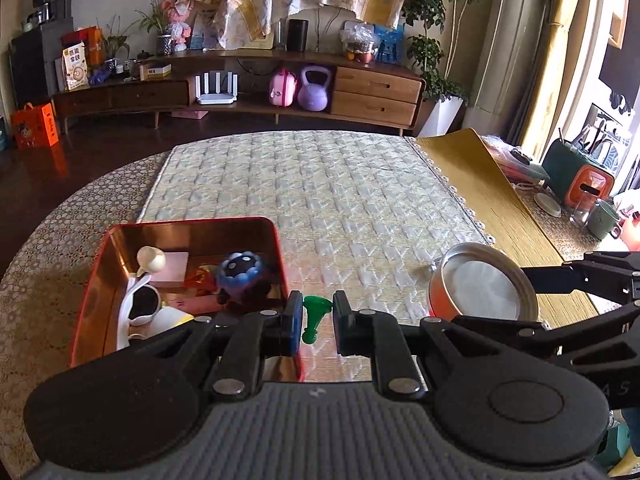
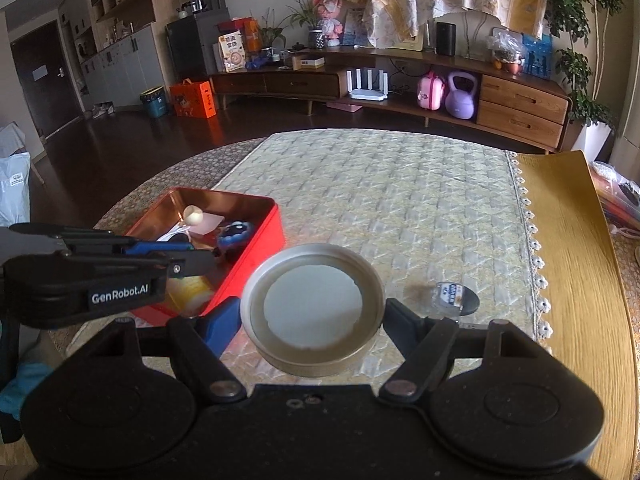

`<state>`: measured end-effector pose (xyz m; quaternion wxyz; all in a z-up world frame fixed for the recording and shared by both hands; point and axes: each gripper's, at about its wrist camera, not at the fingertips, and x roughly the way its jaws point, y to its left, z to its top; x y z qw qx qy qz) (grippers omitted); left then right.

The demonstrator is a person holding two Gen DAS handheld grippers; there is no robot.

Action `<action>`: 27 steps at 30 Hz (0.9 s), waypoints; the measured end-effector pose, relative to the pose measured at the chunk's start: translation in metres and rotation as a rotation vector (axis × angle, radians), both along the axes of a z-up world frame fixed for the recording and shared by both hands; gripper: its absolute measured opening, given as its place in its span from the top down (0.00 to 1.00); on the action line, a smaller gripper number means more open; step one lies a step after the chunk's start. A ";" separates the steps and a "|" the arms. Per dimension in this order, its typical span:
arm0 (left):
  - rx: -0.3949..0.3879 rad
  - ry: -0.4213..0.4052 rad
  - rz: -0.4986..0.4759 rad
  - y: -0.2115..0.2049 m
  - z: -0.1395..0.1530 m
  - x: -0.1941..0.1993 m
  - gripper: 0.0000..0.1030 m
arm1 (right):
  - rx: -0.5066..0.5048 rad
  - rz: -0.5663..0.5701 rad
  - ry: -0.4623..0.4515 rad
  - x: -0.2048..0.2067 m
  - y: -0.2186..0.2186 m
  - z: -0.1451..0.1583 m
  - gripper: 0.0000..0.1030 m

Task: Organize rigid objects
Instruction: 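Carry the green piece and silver lid with both grippers to the red tin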

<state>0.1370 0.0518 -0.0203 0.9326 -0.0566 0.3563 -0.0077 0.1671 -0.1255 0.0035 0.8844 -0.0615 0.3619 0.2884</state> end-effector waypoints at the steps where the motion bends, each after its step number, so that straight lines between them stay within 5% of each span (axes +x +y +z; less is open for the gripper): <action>1: 0.002 0.000 0.009 0.007 0.001 -0.001 0.85 | -0.003 0.010 0.000 -0.002 0.005 0.000 0.26; 13: 0.030 0.028 0.102 0.080 -0.008 -0.003 0.85 | -0.038 0.087 -0.004 -0.001 0.065 -0.006 0.26; 27: 0.084 0.101 0.136 0.132 -0.035 0.037 0.85 | -0.103 0.149 -0.023 0.032 0.133 -0.025 0.26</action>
